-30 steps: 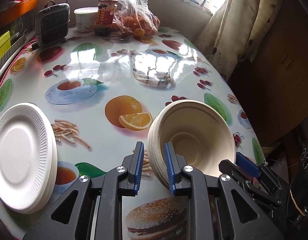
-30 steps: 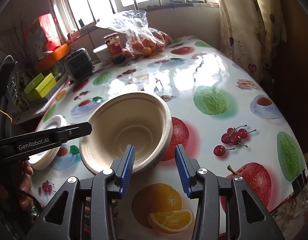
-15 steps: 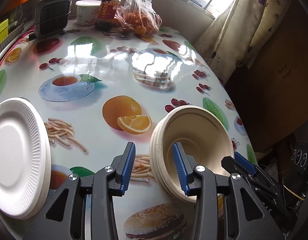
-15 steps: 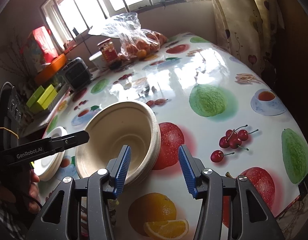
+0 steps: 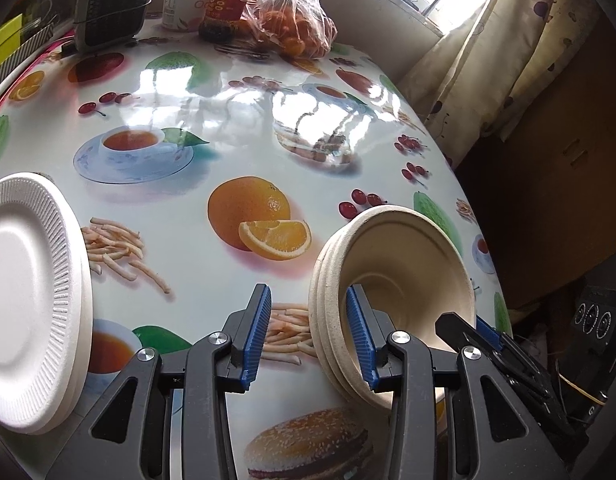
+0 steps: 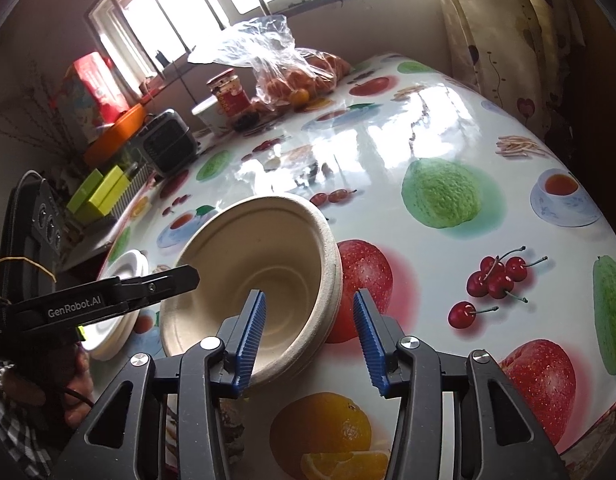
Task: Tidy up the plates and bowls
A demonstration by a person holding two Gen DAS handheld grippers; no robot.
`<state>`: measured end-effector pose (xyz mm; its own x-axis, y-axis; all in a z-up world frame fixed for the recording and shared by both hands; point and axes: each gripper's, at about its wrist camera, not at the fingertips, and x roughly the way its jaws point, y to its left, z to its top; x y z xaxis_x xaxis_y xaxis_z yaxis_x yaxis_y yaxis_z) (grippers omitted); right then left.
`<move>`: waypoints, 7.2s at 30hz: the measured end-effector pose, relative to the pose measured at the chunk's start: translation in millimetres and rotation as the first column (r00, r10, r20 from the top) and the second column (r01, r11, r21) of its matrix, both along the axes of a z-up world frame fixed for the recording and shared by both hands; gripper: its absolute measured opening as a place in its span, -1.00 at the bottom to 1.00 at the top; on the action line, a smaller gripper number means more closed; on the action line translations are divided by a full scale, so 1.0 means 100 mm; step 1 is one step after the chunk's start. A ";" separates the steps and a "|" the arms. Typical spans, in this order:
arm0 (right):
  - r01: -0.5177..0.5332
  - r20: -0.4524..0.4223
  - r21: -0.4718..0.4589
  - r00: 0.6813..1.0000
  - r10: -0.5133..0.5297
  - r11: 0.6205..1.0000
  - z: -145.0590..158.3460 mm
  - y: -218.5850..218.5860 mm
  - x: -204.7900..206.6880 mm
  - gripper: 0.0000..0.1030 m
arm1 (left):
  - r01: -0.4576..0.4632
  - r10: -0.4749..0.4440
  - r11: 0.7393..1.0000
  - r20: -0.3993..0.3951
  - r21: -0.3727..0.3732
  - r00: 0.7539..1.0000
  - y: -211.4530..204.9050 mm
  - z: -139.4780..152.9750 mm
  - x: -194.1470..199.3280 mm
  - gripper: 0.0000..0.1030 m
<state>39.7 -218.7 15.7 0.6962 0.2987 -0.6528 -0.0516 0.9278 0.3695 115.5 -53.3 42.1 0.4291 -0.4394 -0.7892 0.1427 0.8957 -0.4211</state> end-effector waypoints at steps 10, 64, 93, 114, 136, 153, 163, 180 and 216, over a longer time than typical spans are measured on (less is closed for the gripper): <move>-0.003 -0.003 -0.019 1.000 0.003 1.000 0.00 0.01 0.02 -0.49 | 0.007 -0.007 1.000 0.002 0.007 1.000 -0.03 0.00 0.02 -0.55; -0.211 0.034 -0.088 0.976 0.215 0.973 0.33 0.93 0.36 -0.58 | -0.194 0.191 0.980 0.064 0.043 0.980 0.89 0.34 -0.21 -0.62; -0.438 0.005 -0.107 0.898 0.441 0.893 0.35 2.10 0.66 -0.58 | -0.408 0.403 0.910 0.069 0.079 0.912 1.98 0.34 -0.43 -0.62; -0.508 -0.039 -0.106 0.861 0.507 0.855 0.25 2.54 0.82 -0.58 | -0.462 0.463 0.880 0.022 0.109 0.886 2.36 0.16 -0.41 -0.62; -0.495 -0.045 -0.099 0.869 0.493 0.863 0.23 2.52 0.83 -0.58 | -0.457 0.457 0.883 0.025 0.111 0.889 2.36 0.13 -0.39 -0.61; -0.489 -0.038 -0.104 0.872 0.488 0.866 0.26 2.50 0.82 -0.36 | -0.446 0.445 0.889 0.041 0.105 0.895 2.31 0.16 -0.39 -0.51; -0.483 -0.034 -0.101 0.875 0.482 0.870 0.28 2.50 0.82 -0.13 | -0.448 0.445 0.890 0.051 0.087 0.894 2.31 0.19 -0.38 -0.25; -0.464 0.033 -0.095 0.883 0.469 0.881 0.38 2.39 0.60 -0.05 | -0.475 0.461 0.876 0.137 0.086 0.876 2.29 0.35 -0.64 -0.10; -0.422 0.052 -0.290 0.889 0.455 0.859 -0.21 2.18 -0.28 0.19 | -0.491 0.396 0.802 0.312 0.340 0.864 1.78 -0.25 -1.53 -0.09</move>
<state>11.4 -0.5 -5.0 0.6081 0.4191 -0.6742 -0.5029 0.8605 0.0814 -37.8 124.4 17.2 0.6775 0.1697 -0.7157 -0.2675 0.9632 -0.0248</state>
